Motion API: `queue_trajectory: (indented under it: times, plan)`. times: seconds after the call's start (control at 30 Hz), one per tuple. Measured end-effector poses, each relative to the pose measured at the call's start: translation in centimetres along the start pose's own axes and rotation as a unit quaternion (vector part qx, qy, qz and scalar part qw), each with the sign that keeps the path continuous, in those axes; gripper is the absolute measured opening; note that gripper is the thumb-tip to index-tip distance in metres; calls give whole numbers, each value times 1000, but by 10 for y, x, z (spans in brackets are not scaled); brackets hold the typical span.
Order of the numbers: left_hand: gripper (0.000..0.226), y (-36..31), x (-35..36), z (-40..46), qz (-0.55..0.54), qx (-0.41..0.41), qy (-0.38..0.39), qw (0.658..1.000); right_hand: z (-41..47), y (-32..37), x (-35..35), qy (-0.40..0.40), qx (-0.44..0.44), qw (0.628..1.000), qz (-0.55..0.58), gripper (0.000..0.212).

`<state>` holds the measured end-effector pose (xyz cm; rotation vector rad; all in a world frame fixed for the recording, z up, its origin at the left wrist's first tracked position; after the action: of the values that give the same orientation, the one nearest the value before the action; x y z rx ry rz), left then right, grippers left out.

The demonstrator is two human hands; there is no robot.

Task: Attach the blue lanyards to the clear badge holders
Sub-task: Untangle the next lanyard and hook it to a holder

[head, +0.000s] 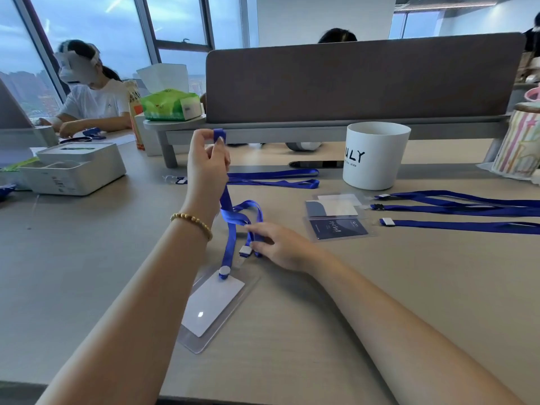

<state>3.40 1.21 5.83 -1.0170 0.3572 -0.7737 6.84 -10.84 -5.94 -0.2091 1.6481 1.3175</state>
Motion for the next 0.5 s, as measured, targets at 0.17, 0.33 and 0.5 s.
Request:
queue_trajectory:
  times: [0.17,0.33,0.5]
  plan:
    - [16,-30,24,1,-241,-65,38,968,-6,-1,-30,-74,18,985,152,44]
    - [24,-26,49,-6,-425,-183,40,886,-18,0,-40,-28,10,956,291,39]
    - [18,19,53,-30,-409,-256,-2,876,-32,-21,-57,-51,42,954,294,21]
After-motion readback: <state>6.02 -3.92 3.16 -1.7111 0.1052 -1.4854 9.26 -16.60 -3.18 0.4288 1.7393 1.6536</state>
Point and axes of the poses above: each hand's wrist, its own z-axis towards the middle knuckle, its own x-axis out of the palm, y = z × x, the point moved 7 cm from there along z, towards the middle knuckle, and after that the axes turned 2 degrees about -z, right-handed, at the moved point
